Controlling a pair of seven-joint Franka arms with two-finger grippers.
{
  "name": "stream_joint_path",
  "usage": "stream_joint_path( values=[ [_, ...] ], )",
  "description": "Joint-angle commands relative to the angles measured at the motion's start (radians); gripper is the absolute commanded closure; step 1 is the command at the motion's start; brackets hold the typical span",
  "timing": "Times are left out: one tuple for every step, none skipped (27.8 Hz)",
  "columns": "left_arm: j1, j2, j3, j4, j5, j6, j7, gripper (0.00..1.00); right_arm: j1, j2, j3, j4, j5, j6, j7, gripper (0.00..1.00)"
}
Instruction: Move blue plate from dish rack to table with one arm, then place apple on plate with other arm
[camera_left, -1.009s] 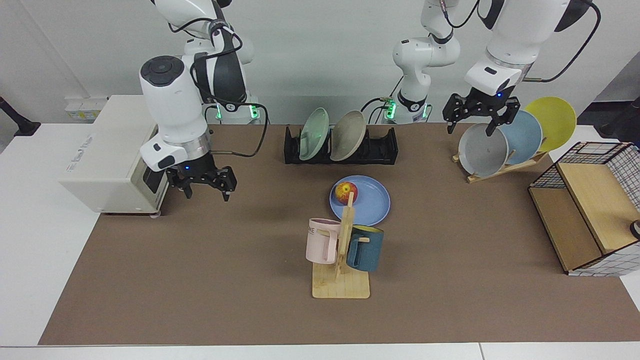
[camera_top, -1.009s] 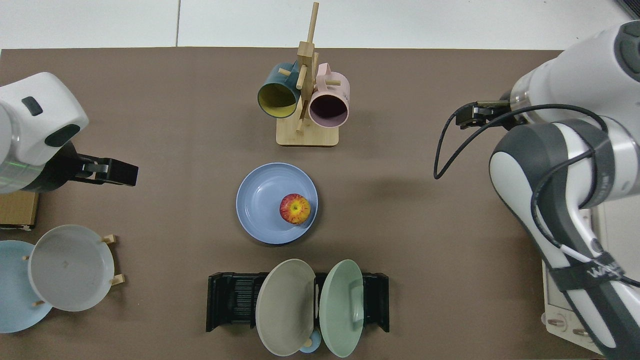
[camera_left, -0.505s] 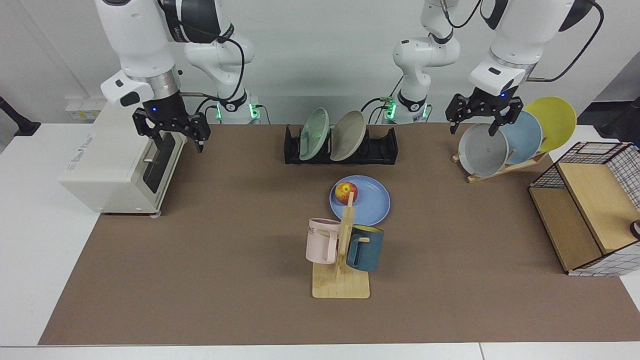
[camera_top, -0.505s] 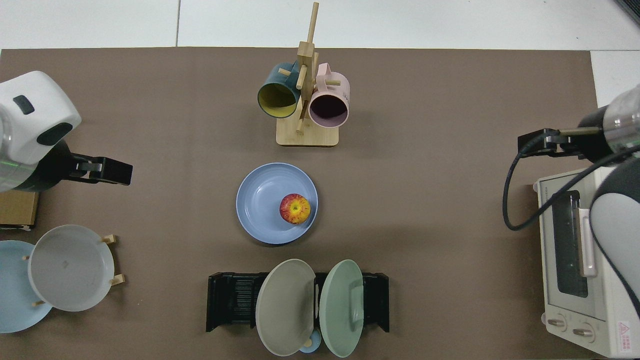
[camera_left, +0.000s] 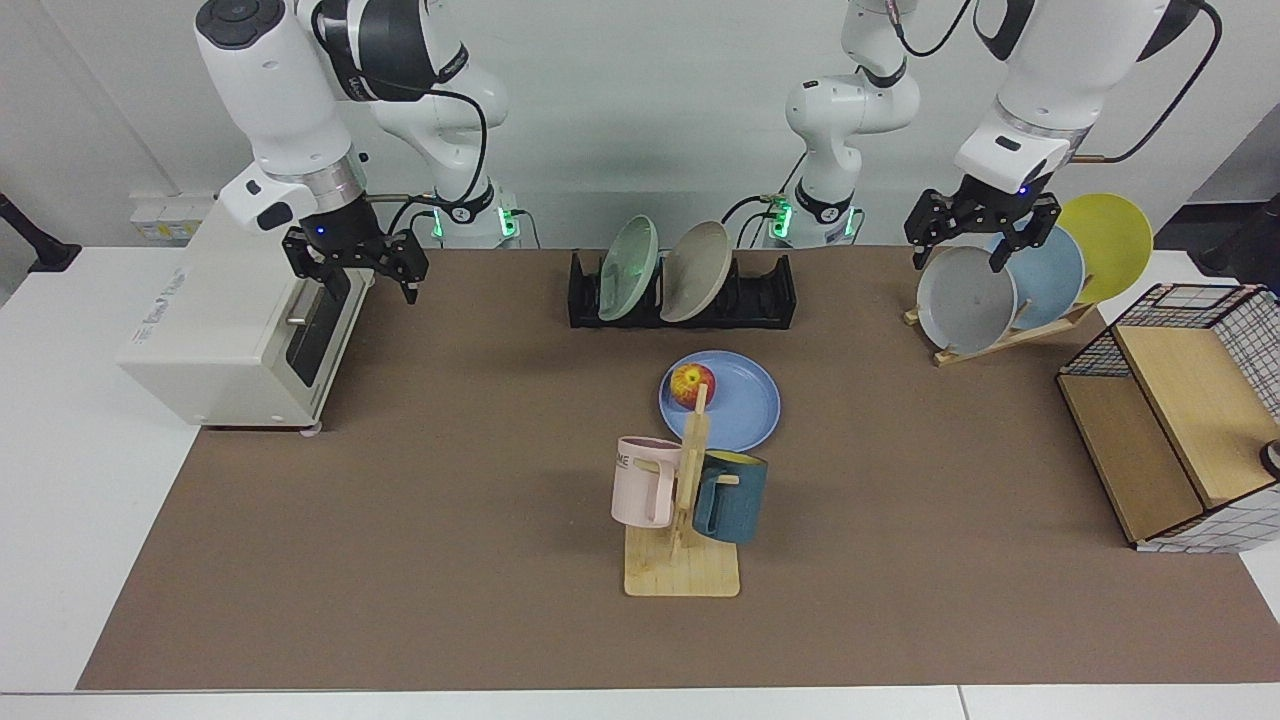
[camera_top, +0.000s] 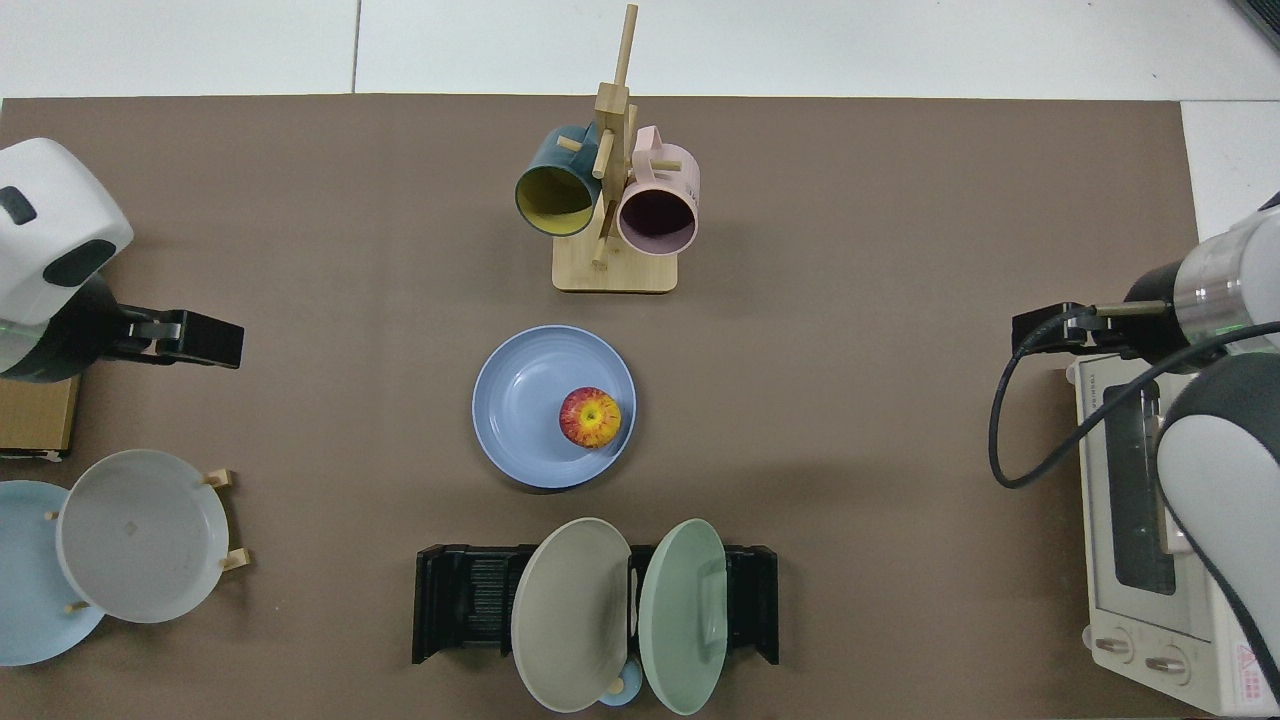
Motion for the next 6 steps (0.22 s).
stream_joint_path(
  values=[
    [0.008,-0.005,-0.004,0.013,-0.018,-0.032,0.002,0.0,-0.002,-0.018,-0.003,-0.029,0.029,0.036,0.011,0.0],
    [0.008,-0.005,-0.004,0.013,-0.02,-0.031,0.002,0.0,-0.002,-0.018,-0.003,-0.029,0.029,0.036,0.011,0.0],
    [0.006,-0.005,-0.004,0.013,-0.02,-0.029,0.002,0.0,-0.002,-0.018,-0.003,-0.029,0.029,0.035,0.012,0.0],
    [0.006,-0.005,-0.004,0.012,-0.021,-0.029,0.002,0.0,-0.002,-0.018,-0.003,-0.029,0.029,0.035,0.012,0.0],
    [0.006,-0.006,-0.005,0.012,-0.021,-0.029,0.003,0.0,-0.002,-0.018,-0.003,-0.03,0.03,0.035,0.012,0.0],
    [0.006,-0.006,-0.005,0.01,-0.021,-0.029,0.003,0.0,-0.002,-0.018,-0.005,-0.03,0.03,0.033,0.012,0.0]
  ],
)
